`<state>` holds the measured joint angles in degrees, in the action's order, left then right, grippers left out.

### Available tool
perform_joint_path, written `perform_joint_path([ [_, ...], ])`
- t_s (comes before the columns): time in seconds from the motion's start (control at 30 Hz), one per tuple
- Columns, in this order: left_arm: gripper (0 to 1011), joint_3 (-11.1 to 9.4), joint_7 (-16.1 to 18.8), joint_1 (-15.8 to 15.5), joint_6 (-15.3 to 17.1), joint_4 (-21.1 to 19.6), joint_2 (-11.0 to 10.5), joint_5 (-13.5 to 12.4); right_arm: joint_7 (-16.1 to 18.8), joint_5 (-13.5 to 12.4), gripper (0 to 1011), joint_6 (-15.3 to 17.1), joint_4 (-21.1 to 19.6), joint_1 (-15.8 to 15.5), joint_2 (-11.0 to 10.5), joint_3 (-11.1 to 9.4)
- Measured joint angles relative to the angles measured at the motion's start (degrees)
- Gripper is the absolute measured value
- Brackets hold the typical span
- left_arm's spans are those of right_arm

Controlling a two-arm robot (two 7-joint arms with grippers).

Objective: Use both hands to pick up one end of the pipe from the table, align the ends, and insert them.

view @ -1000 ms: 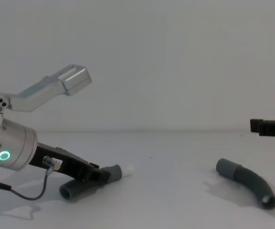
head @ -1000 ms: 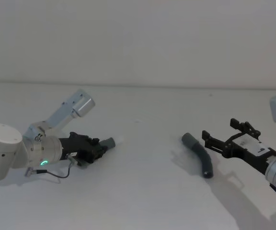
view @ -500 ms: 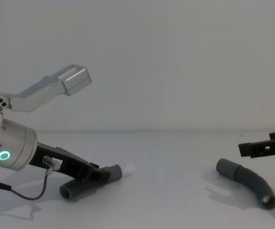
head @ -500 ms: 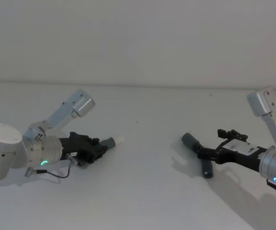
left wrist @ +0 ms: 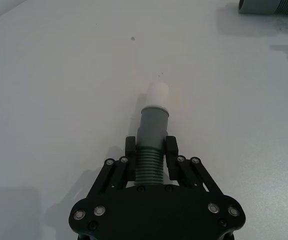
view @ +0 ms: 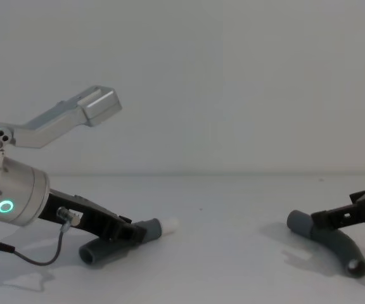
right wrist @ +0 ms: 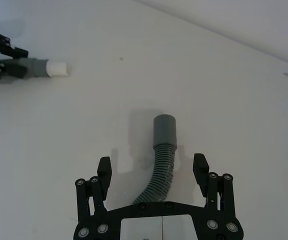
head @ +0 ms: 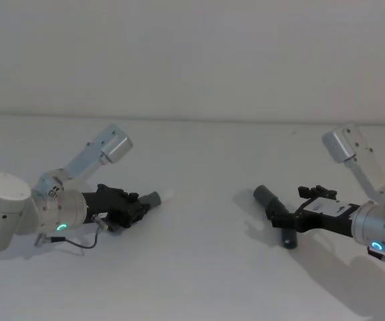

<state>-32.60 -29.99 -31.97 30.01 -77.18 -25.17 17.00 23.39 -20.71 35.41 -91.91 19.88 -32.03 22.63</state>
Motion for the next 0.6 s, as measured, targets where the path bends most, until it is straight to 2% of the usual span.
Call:
perform_joint_path([
  [0.23, 334, 0.0, 0.0, 0.0, 0.0, 0.0, 0.0, 0.0, 0.2, 1.0, 1001, 0.9, 2.1, 1.9, 0.7, 1.5],
  [0.6, 334, 0.0, 0.0, 0.0, 0.0, 0.0, 0.0, 0.0, 0.6, 0.9, 1001, 2.2, 4.4, 3.4, 2.3, 2.0],
])
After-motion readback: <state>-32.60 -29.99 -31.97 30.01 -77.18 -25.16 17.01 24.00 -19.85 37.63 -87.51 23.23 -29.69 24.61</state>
